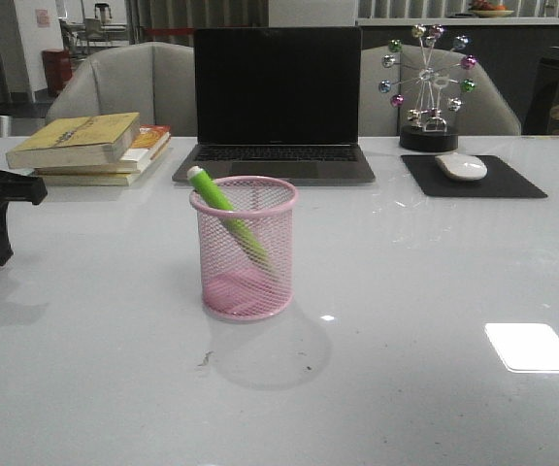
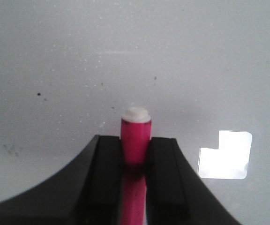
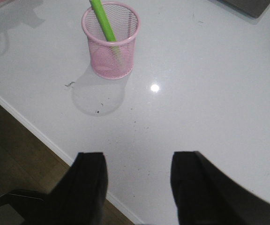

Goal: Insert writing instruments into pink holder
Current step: 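Carry the pink marker over the pink holder and release it inside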

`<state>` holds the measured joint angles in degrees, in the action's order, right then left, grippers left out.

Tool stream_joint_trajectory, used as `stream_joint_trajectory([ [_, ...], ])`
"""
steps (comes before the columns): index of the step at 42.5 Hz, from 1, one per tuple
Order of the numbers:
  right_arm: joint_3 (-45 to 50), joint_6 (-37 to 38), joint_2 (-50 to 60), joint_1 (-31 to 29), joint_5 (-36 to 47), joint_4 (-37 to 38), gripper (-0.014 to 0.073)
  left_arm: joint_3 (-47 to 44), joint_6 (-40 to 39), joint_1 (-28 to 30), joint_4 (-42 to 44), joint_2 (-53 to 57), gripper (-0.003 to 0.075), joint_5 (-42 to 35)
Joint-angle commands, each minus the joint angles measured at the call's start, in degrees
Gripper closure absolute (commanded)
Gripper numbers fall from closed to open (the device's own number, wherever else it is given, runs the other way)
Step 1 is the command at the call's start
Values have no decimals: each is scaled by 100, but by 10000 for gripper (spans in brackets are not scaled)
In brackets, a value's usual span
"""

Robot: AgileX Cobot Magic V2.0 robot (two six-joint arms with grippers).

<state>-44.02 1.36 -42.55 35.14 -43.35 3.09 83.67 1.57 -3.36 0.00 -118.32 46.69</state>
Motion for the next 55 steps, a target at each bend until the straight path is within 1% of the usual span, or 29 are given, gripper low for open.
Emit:
stream_joint_trajectory([
  [1,-158,14,30,-16,353,88,158,99,-15,3,-203,613,629,-259],
  [6,-158,14,30,-16,353,88,158,-330,361,-15,-661,1193,629,-875],
  [11,-158,14,30,-16,347,88,158,-1174,780,-161,-1219,2035,629,-1803],
  [15,-158,14,30,-16,347,88,158,-1734,846,-347,-1309,2651,629,-2451],
  [19,-158,14,30,-16,347,88,158,-2176,846,-638,-1381,3194,629,-2913],
  [25,-158,14,30,-16,347,88,158,-2750,846,-1308,-1438,3805,629,-3837],
  [28,-158,14,30,-16,347,88,158,-3068,846,-1712,-1668,4037,629,-4556],
  [30,-158,14,30,-16,347,88,158,-3311,846,-2027,-1758,4165,629,-5197],
  [34,-158,14,30,-16,347,88,158,-3743,846,-2672,-1797,4213,629,-6517],
  [39,-158,14,30,-16,347,88,158,-4082,846,-3498,-1797,4080,629,-7905],
  [43,-158,14,30,-16,347,88,158,-4128,846,-3990,-1797,3819,629,-8619],
  [48,-158,14,30,-16,347,88,158,-4128,846,-4330,-1797,3335,629,-9561],
  [55,-158,14,30,-16,347,88,158,-4116,846,-4493,-1717,2536,629,-10965],
])
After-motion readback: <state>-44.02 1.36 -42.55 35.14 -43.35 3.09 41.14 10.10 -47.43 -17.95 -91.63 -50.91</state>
